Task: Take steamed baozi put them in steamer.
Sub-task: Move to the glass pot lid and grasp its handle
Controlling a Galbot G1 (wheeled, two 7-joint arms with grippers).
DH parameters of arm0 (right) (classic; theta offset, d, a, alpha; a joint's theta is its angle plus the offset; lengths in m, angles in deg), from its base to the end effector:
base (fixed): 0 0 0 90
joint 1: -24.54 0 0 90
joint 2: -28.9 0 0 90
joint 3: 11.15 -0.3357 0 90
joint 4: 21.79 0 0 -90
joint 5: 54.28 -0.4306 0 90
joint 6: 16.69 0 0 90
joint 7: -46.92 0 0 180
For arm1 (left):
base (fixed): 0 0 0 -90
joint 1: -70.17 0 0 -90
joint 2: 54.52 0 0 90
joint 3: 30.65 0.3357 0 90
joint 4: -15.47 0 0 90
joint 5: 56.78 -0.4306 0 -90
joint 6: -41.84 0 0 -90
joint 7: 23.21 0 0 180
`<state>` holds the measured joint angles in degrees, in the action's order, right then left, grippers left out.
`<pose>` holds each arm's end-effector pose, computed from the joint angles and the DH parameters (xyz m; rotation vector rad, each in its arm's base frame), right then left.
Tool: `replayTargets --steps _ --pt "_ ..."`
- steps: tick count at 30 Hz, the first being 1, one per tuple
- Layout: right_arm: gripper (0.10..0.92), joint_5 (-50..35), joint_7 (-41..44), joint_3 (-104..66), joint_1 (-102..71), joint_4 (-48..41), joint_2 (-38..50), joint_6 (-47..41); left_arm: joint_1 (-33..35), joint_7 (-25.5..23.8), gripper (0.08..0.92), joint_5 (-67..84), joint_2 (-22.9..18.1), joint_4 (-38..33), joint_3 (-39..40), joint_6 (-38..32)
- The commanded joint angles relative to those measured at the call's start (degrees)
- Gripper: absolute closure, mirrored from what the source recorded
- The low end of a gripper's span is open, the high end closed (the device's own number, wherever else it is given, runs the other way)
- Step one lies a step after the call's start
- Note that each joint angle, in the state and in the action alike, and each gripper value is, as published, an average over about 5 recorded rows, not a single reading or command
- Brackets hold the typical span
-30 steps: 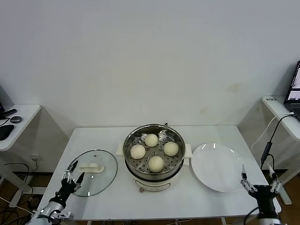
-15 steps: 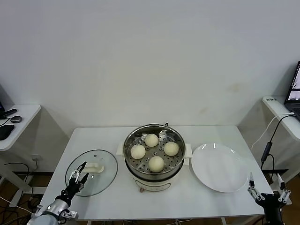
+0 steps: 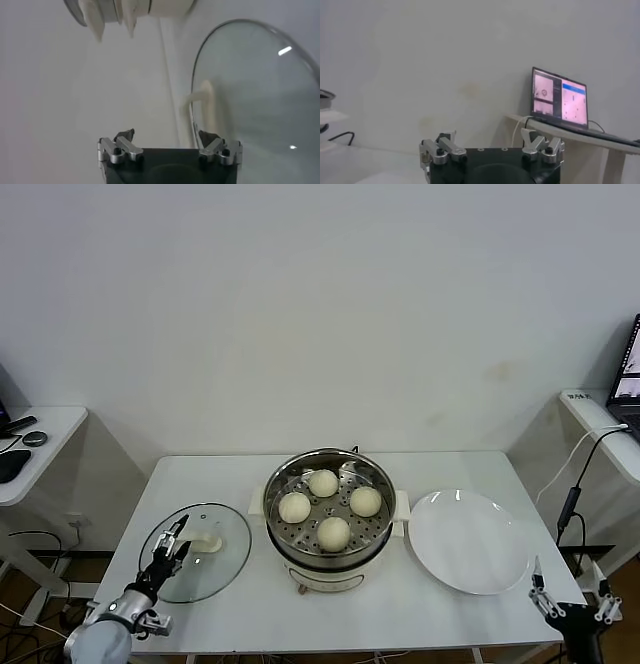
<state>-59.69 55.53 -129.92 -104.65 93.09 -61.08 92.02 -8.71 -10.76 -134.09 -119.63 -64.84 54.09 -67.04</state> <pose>0.1678 -0.1881 -0.3361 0.3850 3.0159 -0.3791 0.3465 0.2071 -0.4288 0.3902 2.0083 2.3095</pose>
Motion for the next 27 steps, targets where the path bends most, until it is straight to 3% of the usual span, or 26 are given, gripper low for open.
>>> replayTargets --steps 1,5,17,24,27 --pt "0.203 -0.17 0.21 0.16 -0.51 0.42 -0.26 -0.44 -4.50 -0.39 0.177 -1.00 -0.53 4.59 1.11 0.39" --pt "0.203 0.26 0.37 0.85 -0.68 0.34 -0.28 -0.49 -5.37 -0.38 0.236 -1.11 -0.87 6.29 1.35 0.79" --pt "0.203 1.69 1.00 3.54 -0.67 -0.46 -0.33 -0.83 -4.74 2.47 0.580 1.85 -0.83 7.93 1.66 2.81" --pt "0.203 3.93 0.90 4.72 0.47 -2.19 -0.23 -0.22 -1.39 4.25 0.782 5.65 -0.41 1.15 1.44 4.51" --pt "0.203 5.38 1.04 5.48 0.51 -2.42 -0.06 0.25 0.84 4.37 0.830 6.72 0.35 -4.07 1.17 6.05"
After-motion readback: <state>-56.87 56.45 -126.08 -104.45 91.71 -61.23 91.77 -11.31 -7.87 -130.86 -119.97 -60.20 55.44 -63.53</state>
